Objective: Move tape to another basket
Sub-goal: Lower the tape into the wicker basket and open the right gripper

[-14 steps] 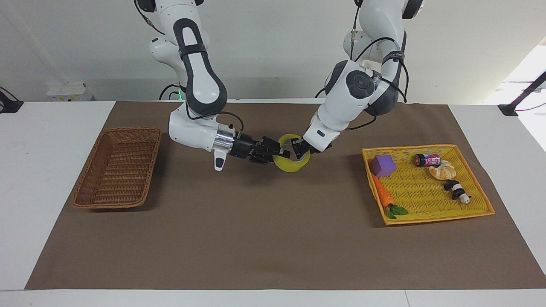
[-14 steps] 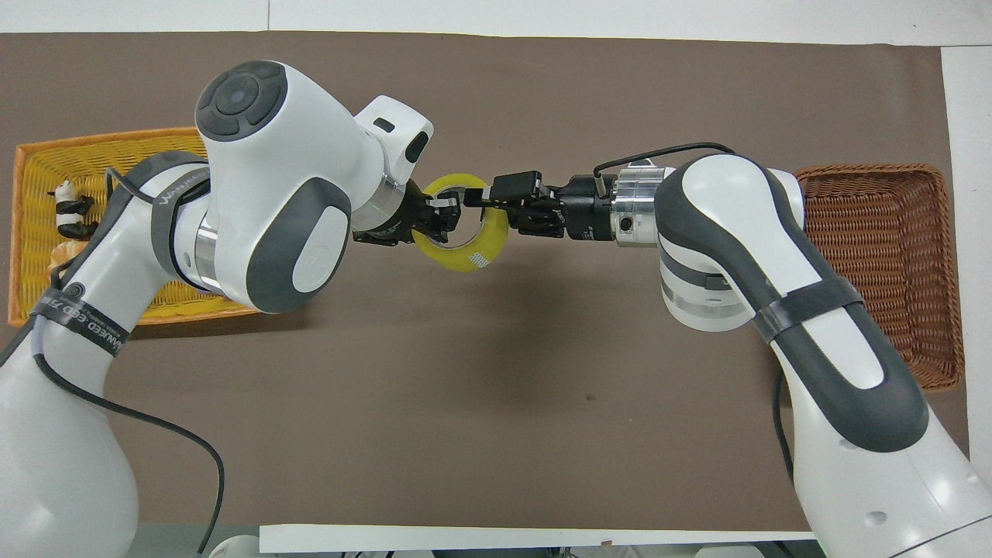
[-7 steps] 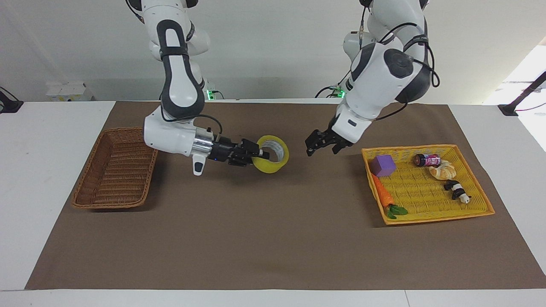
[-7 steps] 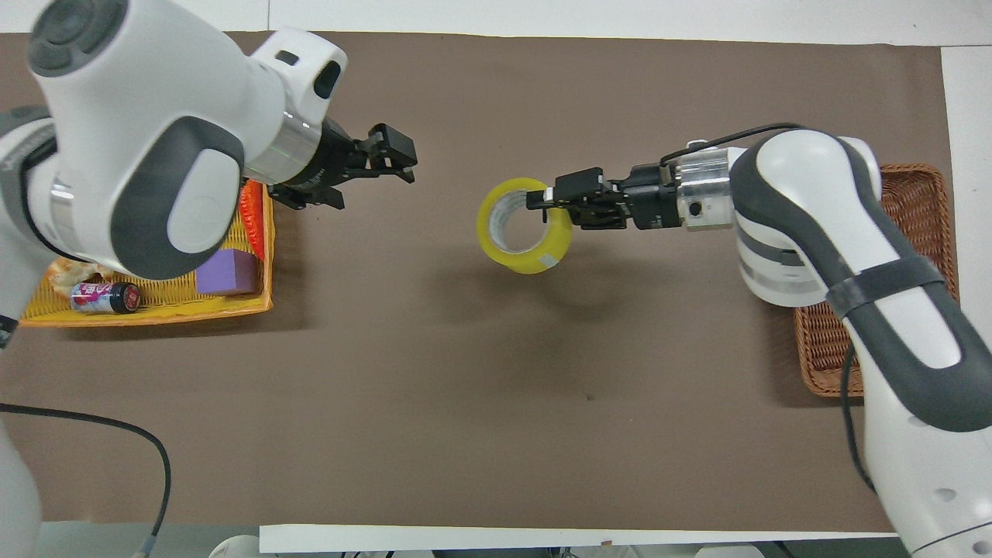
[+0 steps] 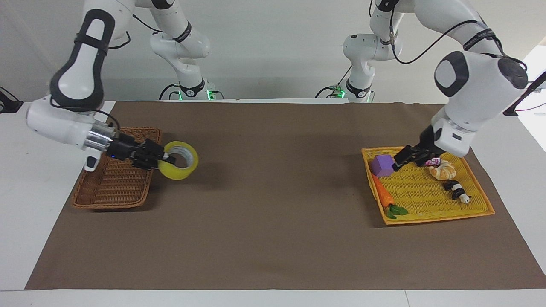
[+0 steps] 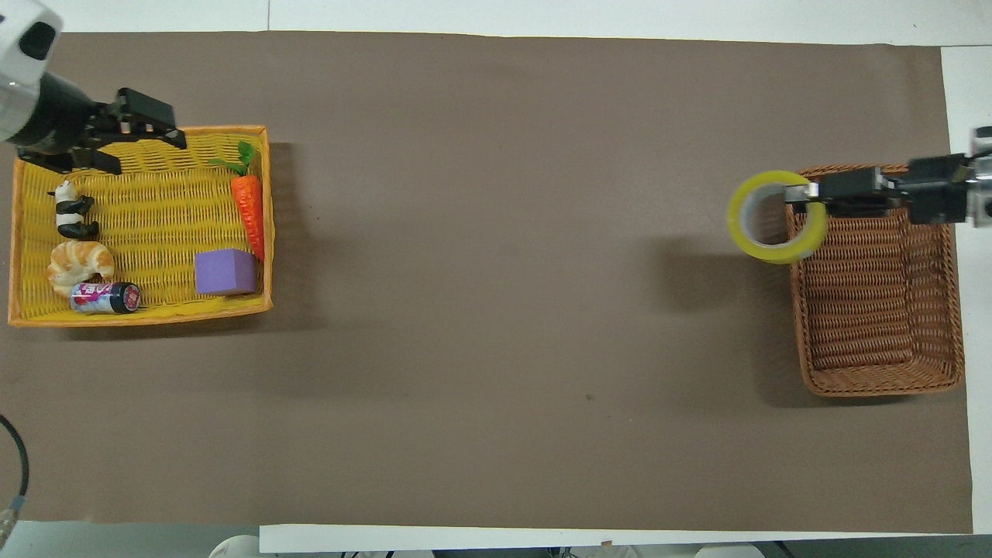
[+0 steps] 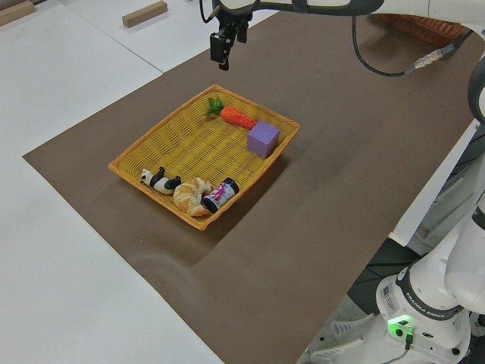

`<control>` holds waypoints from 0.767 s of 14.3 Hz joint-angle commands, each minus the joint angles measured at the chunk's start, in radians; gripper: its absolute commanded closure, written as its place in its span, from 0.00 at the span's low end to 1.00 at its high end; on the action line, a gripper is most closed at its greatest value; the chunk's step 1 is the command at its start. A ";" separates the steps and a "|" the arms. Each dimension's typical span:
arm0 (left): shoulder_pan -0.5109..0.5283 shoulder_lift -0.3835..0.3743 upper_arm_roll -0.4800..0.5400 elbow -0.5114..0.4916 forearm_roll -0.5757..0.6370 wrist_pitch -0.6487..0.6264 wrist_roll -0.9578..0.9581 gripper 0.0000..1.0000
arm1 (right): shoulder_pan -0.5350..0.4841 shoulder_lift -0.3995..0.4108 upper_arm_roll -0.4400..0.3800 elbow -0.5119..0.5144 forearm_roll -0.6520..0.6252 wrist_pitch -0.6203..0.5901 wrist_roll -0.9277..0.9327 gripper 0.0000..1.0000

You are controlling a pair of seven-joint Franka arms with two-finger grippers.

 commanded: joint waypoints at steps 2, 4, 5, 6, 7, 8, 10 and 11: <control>0.034 -0.039 -0.008 -0.051 0.018 0.002 0.031 0.00 | -0.178 0.013 0.015 0.014 -0.101 -0.060 -0.187 1.00; 0.039 -0.039 0.008 -0.051 0.018 0.001 0.031 0.00 | -0.219 0.053 0.015 0.011 -0.118 -0.063 -0.256 1.00; 0.030 -0.039 0.008 -0.051 0.018 0.001 0.033 0.00 | -0.221 0.070 0.015 0.006 -0.120 -0.054 -0.270 1.00; 0.025 -0.041 0.008 -0.054 0.018 0.002 0.033 0.00 | -0.220 0.079 0.016 -0.006 -0.120 -0.043 -0.283 1.00; 0.028 -0.041 0.008 -0.051 0.018 0.001 0.033 0.00 | -0.215 0.079 0.016 -0.027 -0.118 -0.017 -0.289 1.00; 0.037 -0.041 0.008 -0.048 0.018 0.004 0.034 0.00 | -0.209 0.077 0.016 -0.044 -0.118 -0.005 -0.289 1.00; 0.039 -0.041 0.008 -0.047 0.018 0.002 0.033 0.00 | -0.206 0.077 0.022 -0.063 -0.118 0.003 -0.290 1.00; 0.037 -0.041 0.008 -0.044 0.018 0.005 0.033 0.00 | -0.206 0.076 0.022 -0.067 -0.118 0.005 -0.295 1.00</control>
